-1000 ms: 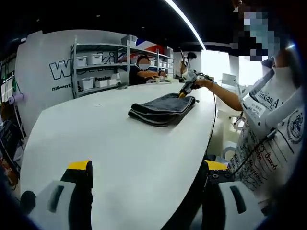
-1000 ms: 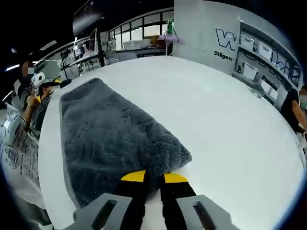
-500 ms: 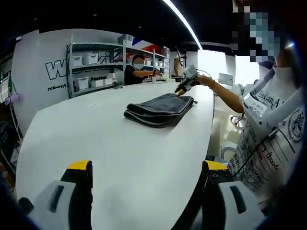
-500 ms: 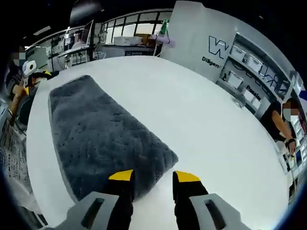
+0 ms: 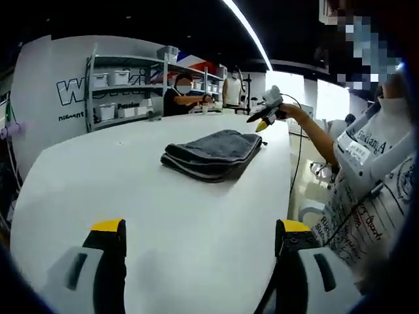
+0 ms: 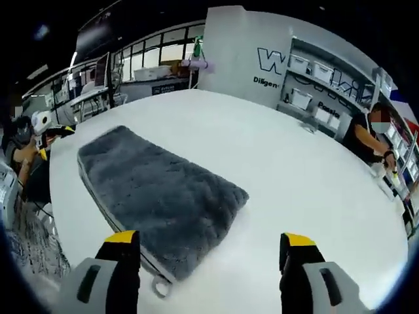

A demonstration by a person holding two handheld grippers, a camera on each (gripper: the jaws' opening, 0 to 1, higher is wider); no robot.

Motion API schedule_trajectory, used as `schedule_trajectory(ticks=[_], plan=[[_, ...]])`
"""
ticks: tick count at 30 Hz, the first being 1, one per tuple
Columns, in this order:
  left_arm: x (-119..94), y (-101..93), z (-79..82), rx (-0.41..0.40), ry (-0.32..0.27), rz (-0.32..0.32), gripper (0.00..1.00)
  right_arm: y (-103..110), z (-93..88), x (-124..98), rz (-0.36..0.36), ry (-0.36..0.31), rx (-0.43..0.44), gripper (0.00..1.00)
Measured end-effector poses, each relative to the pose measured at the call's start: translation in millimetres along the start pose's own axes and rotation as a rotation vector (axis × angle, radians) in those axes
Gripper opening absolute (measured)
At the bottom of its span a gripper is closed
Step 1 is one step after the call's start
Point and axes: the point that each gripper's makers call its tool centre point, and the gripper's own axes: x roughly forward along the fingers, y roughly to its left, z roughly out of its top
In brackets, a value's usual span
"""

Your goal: Fold the towel on the table until its edges align and the towel forms a compact rectangular stack.

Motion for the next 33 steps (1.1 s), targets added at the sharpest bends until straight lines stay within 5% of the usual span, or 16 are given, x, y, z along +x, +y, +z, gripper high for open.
schedule_trajectory(ticks=[12, 20, 33], plan=[[4, -8.8, -4.5, -0.042, 0.009, 0.063, 0.99, 1, -21.8, 1, -0.028, -0.006, 0.107, 0.99], [8, -10.5, -4.5, -0.072, -0.014, 0.066, 0.99, 0, -10.2, 11, -0.019, -0.043, 0.143, 0.99], [12, -10.4, -2.0, -0.129, -0.044, 0.065, 0.98, 5, 12.5, 21, 0.023, -0.126, 0.261, 0.78]])
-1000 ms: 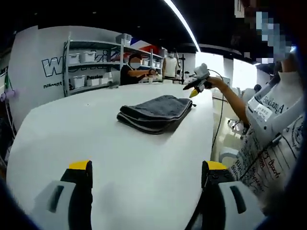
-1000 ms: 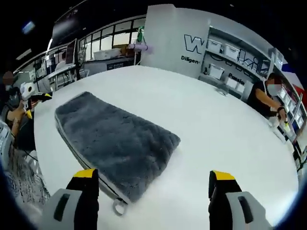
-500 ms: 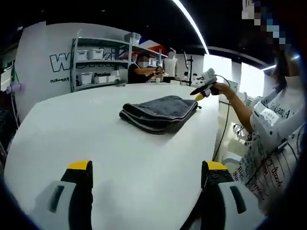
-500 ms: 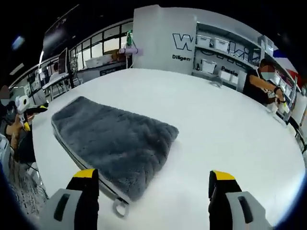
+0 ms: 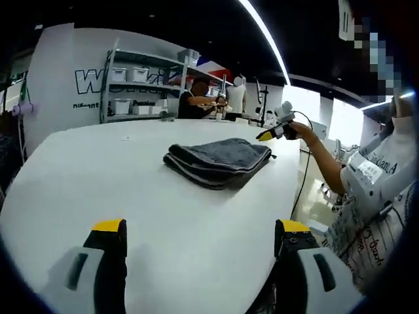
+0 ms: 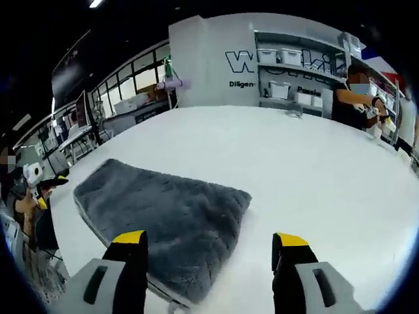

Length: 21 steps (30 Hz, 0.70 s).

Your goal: Fold the towel on the table until its edges align and the towel forms a compact rectangular stack.

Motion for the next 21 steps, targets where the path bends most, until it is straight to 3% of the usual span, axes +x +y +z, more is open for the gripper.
schedule_trajectory(ticks=[5, 11, 14, 18, 21], plan=[[10, -11.1, 0.2, 0.019, 0.029, 0.005, 0.99, 4, 2.3, 0, 0.000, -0.017, 0.016, 0.72], [26, -24.4, -1.6, 0.018, 0.064, 0.027, 0.98, 7, -0.4, 3, 0.049, -0.020, 0.044, 0.51], [30, -31.6, -2.4, 0.030, 0.075, 0.016, 0.98, 2, -8.4, 7, 0.035, 0.005, 0.049, 0.46], [35, -38.2, 2.2, 0.044, 0.062, 0.003, 0.98, 1, -21.1, 15, 0.081, 0.048, 0.089, 0.32], [39, -41.6, 0.8, 0.054, 0.072, -0.008, 0.98, -4, -27.9, 20, 0.075, 0.073, 0.107, 0.30]])
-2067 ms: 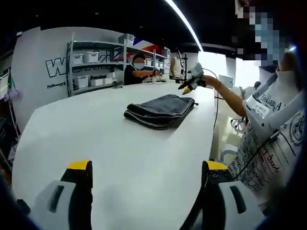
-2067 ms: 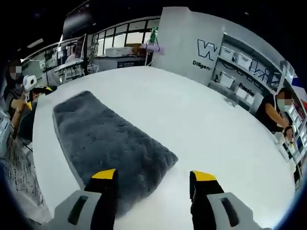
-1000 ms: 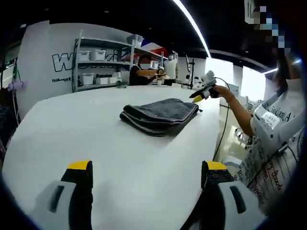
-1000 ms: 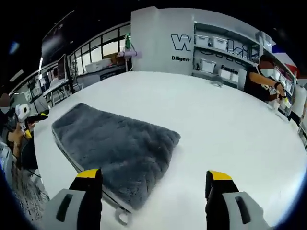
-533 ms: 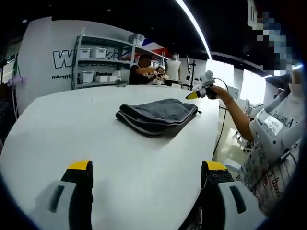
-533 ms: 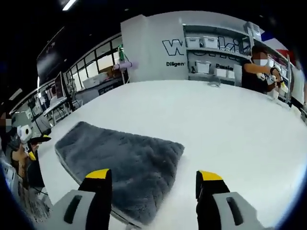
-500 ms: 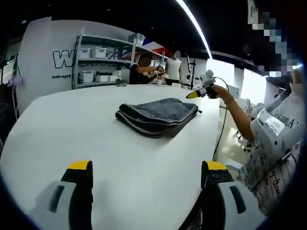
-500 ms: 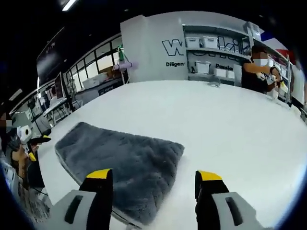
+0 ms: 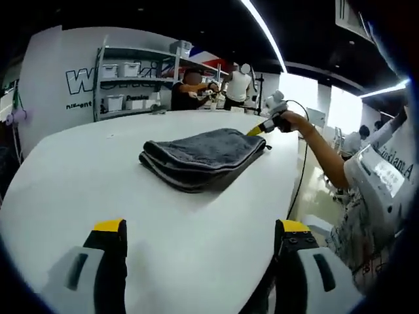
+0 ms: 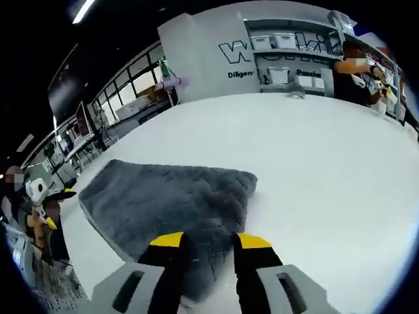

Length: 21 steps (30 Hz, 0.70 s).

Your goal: Fold the towel on the table until its edges align and the towel forms a compact rectangular stack.

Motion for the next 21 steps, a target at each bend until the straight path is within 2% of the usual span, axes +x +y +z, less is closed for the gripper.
schedule_trajectory(ticks=[4, 6, 10, 12, 15, 18, 19, 21], plan=[[2, -2.5, -3.2, 0.021, 0.022, 0.003, 0.98, 2, -6.1, 6, 0.029, 0.029, 0.015, 0.25], [4, -4.0, -2.4, 0.002, 0.006, -0.011, 0.98, 3, -7.7, 8, 0.048, 0.035, 0.028, 0.23], [2, 2.2, -4.0, -0.019, -0.008, -0.001, 0.98, 3, -8.0, 11, 0.071, 0.042, 0.036, 0.16], [1, 7.0, -5.2, -0.030, -0.009, 0.011, 0.98, 9, -7.3, 12, 0.068, 0.046, -0.005, 0.12], [-1, 9.7, -6.8, -0.024, -0.002, 0.020, 0.98, 8, -4.0, 10, 0.025, 0.071, -0.093, 0.09], [-3, 10.3, -6.5, -0.025, -0.006, 0.020, 0.98, 10, 1.9, 7, -0.044, 0.104, -0.190, 0.08], [-3, 10.2, -6.2, -0.028, -0.010, 0.019, 0.98, 11, 2.5, 6, -0.051, 0.106, -0.195, 0.08], [-3, 9.7, -6.3, -0.034, -0.013, 0.015, 0.98, 16, 11.3, 2, -0.102, 0.112, -0.258, 0.08]])
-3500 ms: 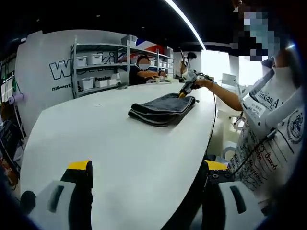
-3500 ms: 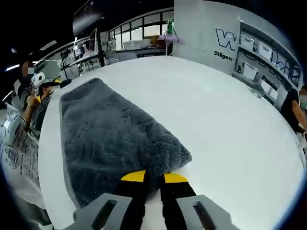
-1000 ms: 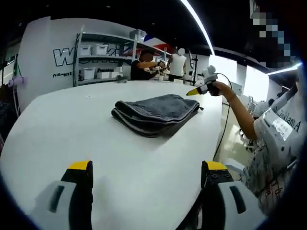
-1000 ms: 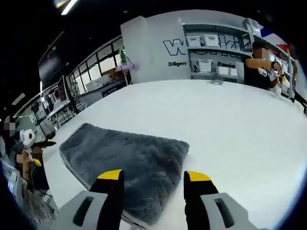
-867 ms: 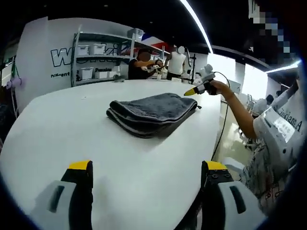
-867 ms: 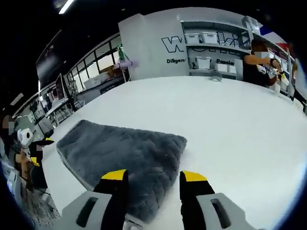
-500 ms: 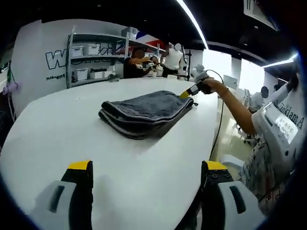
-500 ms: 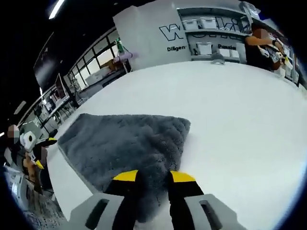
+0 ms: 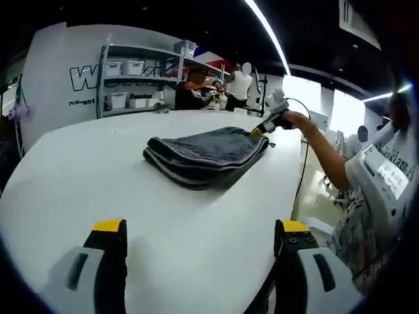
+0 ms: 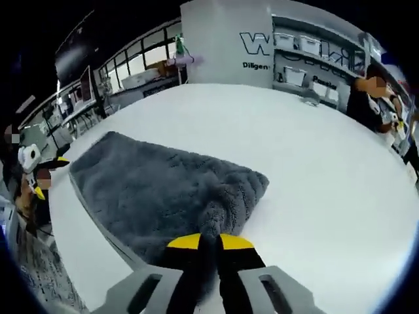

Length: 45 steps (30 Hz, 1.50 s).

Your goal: Fold the towel on the table until its edges align and the towel forms a compact rectangular stack.

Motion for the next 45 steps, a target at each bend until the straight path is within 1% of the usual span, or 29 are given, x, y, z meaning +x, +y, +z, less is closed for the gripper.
schedule_trajectory(ticks=[5, 8, 11, 13, 15, 17, 18, 19, 22, 24, 25, 27, 28, 30, 31, 35, 40, 45], plan=[[1, -1.2, -2.7, -0.001, 0.008, -0.009, 0.98, 10, 23.6, -13, -0.073, -0.006, -0.106, 0.08], [1, -0.4, -2.9, -0.007, 0.005, -0.008, 0.98, 22, 41.3, -19, -0.089, -0.023, -0.177, 0.08], [0, -0.4, -2.4, -0.012, 0.001, -0.008, 0.98, 43, 61.5, -24, -0.081, -0.043, -0.259, 0.08], [-1, -1.9, -1.3, -0.009, -0.004, -0.010, 0.98, 58, 77.4, -26, -0.076, -0.059, -0.301, 0.07], [-1, -3.9, -0.6, -0.008, -0.008, -0.015, 0.98, 69, 89.4, -27, -0.072, -0.072, -0.331, 0.07], [-1, -5.5, 0.7, -0.009, -0.013, -0.019, 0.98, 84, 104.1, -27, -0.050, -0.085, -0.376, 0.07], [-2, -6.3, 1.2, -0.008, -0.016, -0.020, 0.98, 91, 109.4, -26, -0.039, -0.090, -0.391, 0.07], [-2, -6.7, 1.5, -0.007, -0.017, -0.020, 0.98, 94, 111.0, -26, -0.036, -0.091, -0.397, 0.07], [-3, -7.2, 2.2, -0.010, -0.023, -0.019, 0.98, 114, 125.7, -22, -0.018, -0.096, -0.457, 0.07], [-4, -6.8, 2.1, -0.012, -0.023, -0.016, 0.98, 128, 133.0, -19, 0.000, -0.100, -0.492, 0.07], [-5, -6.2, 2.1, -0.012, -0.023, -0.014, 0.98, 139, 137.2, -17, 0.015, -0.101, -0.518, 0.07], [-5, -5.8, 2.4, -0.013, -0.025, -0.012, 0.98, 155, 141.9, -14, 0.036, -0.104, -0.554, 0.07], [-6, -5.7, 2.6, -0.014, -0.026, -0.011, 0.98, 168, 145.0, -11, 0.057, -0.106, -0.579, 0.07], [-6, -5.7, 2.7, -0.014, -0.027, -0.011, 0.98, 185, 149.6, -9, 0.083, -0.114, -0.611, 0.07], [-5, -5.7, 2.8, -0.015, -0.028, -0.013, 0.98, 197, 153.2, -6, 0.102, -0.118, -0.629, 0.07], [-5, -5.6, 2.0, -0.018, -0.028, -0.017, 0.98, 227, 159.0, 5, 0.153, -0.113, -0.681, 0.07], [-6, -3.7, 2.6, -0.023, -0.032, -0.016, 0.98, 251, 158.0, 26, 0.206, -0.082, -0.707, 0.07], [-5, -2.3, 3.3, -0.026, -0.034, -0.012, 0.98, 264, 156.3, 46, 0.247, -0.066, -0.700, 0.07]])
